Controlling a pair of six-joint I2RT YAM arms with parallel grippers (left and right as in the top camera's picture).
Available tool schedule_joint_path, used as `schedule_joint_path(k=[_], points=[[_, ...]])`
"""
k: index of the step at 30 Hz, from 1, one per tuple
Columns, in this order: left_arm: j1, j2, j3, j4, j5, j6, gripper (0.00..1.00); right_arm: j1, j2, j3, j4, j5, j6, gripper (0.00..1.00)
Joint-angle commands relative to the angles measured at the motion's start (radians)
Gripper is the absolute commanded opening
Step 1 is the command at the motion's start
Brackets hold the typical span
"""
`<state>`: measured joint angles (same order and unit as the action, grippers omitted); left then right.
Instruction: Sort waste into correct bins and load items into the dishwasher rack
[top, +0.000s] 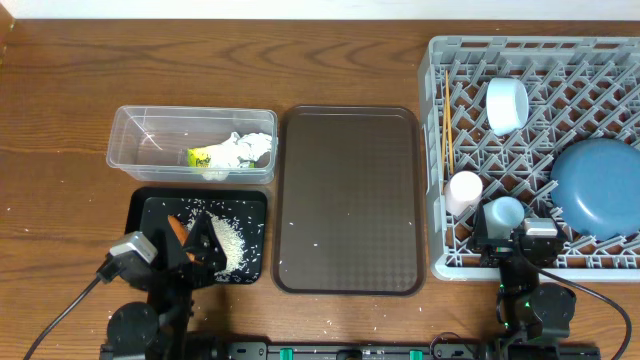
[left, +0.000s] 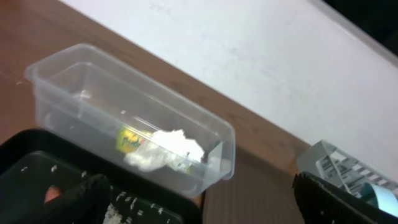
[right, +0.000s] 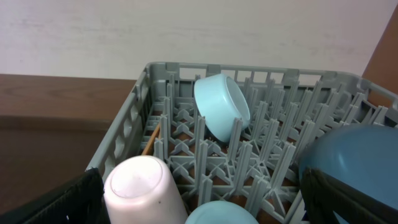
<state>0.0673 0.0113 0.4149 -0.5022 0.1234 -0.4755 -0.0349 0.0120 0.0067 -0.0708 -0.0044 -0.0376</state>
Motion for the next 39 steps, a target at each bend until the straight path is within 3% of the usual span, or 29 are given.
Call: schedule_joint_path(k=[1, 6, 11, 32, 39], points=[[-0.015, -0.009, -0.054, 0.111, 0.007, -0.02, 0.96, 0.008, -0.006, -0.002, -0.004, 0.0, -0.012, 0.99], [-0.036, -0.009, -0.145, 0.402, 0.006, -0.019, 0.96, 0.008, -0.006, -0.002, -0.004, 0.0, -0.012, 0.99], [-0.036, -0.009, -0.205, 0.528, 0.007, -0.02, 0.96, 0.007, -0.006, -0.002, -0.004, 0.0, -0.012, 0.99], [-0.094, -0.009, -0.404, 0.542, -0.001, -0.016, 0.96, 0.008, -0.006, -0.002, -0.004, 0.0, -0.012, 0.99], [-0.105, -0.01, -0.411, 0.455, -0.005, 0.011, 0.96, 0.008, -0.006, -0.001, -0.004, 0.0, -0.012, 0.99]])
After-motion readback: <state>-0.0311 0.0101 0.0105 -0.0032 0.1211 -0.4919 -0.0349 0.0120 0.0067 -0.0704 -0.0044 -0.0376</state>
